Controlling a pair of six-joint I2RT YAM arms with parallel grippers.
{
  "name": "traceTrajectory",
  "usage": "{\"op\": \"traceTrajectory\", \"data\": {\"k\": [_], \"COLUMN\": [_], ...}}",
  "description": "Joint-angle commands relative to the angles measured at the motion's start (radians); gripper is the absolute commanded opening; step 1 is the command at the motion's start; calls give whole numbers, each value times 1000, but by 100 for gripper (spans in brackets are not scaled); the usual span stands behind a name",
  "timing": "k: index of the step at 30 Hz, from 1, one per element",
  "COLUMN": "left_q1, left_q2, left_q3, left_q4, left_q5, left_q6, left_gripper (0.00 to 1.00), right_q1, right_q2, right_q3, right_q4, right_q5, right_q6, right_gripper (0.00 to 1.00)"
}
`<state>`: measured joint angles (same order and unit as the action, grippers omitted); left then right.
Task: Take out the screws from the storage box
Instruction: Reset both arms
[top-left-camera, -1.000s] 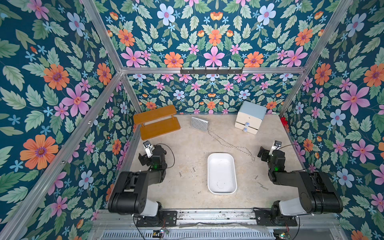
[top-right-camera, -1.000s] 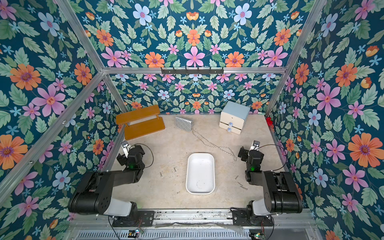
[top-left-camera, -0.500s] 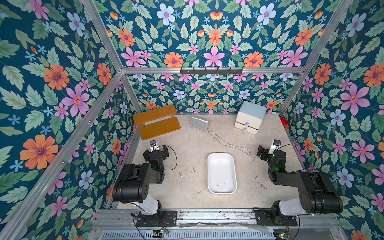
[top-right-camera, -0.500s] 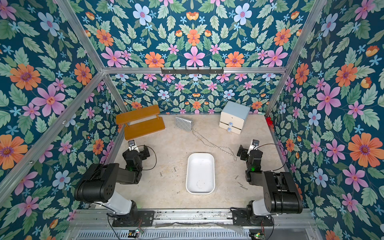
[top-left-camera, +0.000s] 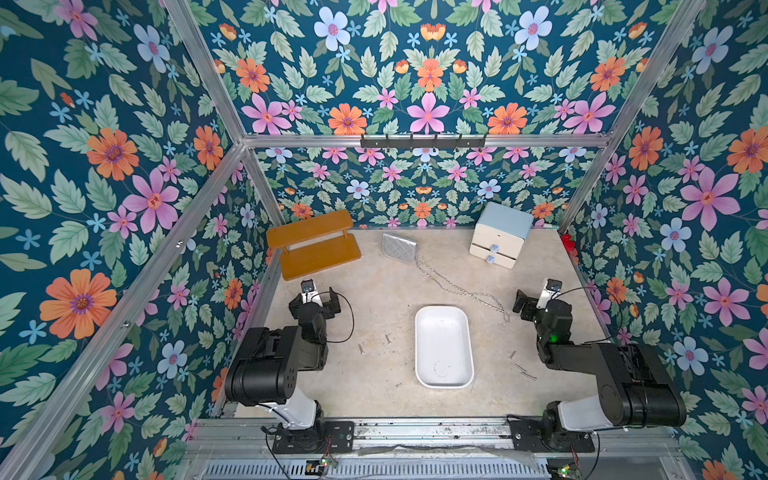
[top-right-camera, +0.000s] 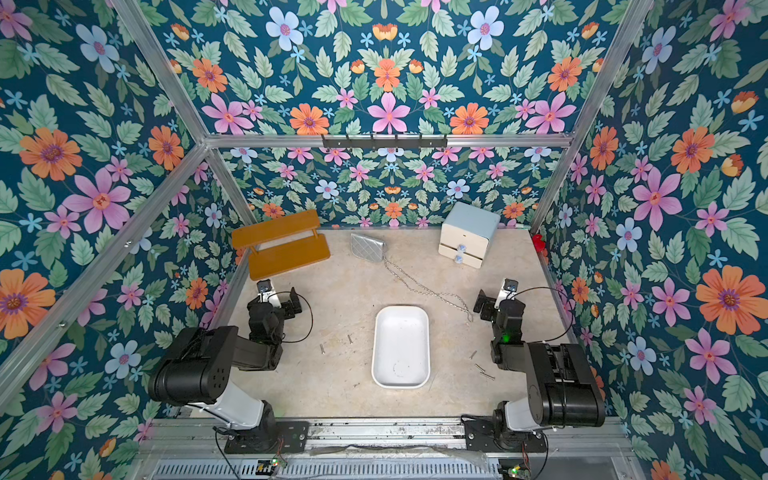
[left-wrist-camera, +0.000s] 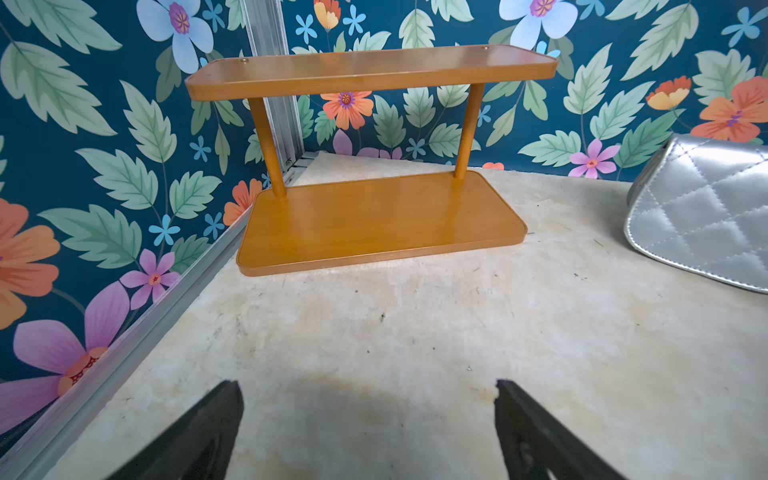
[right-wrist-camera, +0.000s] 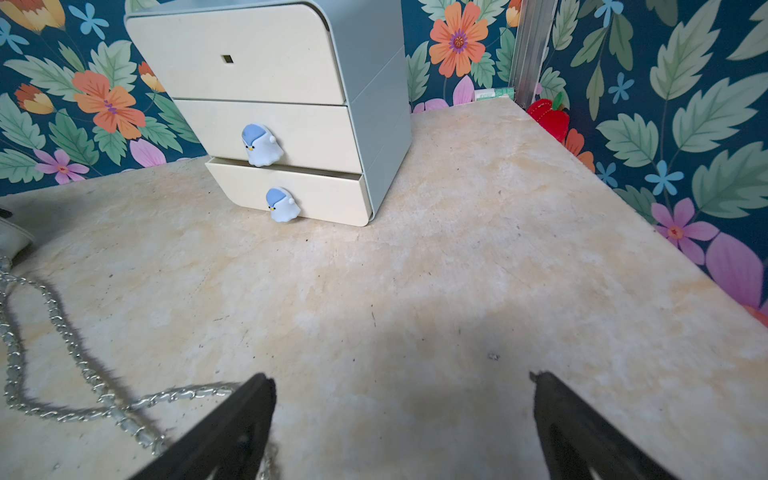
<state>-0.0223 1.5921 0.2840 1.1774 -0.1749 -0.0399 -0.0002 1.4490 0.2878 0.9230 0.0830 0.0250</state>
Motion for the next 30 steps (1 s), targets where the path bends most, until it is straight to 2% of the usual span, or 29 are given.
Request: {"op": "traceTrajectory", "data": {"k": [1,8,10,12,13,14,15,16,17,18,19,21,23,30], "left_q1": [0,1,1,1,1,1,2,-3,-9,-8,-9,-8,-8,-9], "left_q2": [-1,-4,-12,5,12,6,-7,-3,4,5,-1,2,2,1], "left_q3": [0,-20,-76,-142,-140,-108,-48,3,-2,-5,-2,-3,0,-2], "left_q4": [30,64,160,308,318,243,105,14,44,44,32,40,36,38], "left_q5": [8,23,33,-18,-44,-65,-49,-44,-21,-19,-19,-20,-19,-19], "left_q6": [9,13,18,1,-10,-22,-25,-12,4,5,3,4,3,5], "left_gripper": [99,99,99,99,99,99,99,99,99,99,99,99,99,99], "right_q1": [1,1,1,0,1,1,0,1,1,0,-4,-6,-6,-6], "right_q2": [1,0,-10,-5,8,29,42,22,-18,-19,8,-14,6,-1], "right_q3": [3,1,-66,-172,-197,-198,-170,-129,-53,18,1,6,2,7], "right_q4": [29,31,156,362,423,454,426,322,100,-29,53,-8,44,19], "right_q5": [1,23,-6,3,22,42,56,58,47,22,14,27,14,-8], "right_q6": [-8,3,-10,-11,-6,2,3,6,11,5,6,14,6,1], "right_gripper": [100,100,100,100,100,100,100,100,100,100,100,100,100,100]}}
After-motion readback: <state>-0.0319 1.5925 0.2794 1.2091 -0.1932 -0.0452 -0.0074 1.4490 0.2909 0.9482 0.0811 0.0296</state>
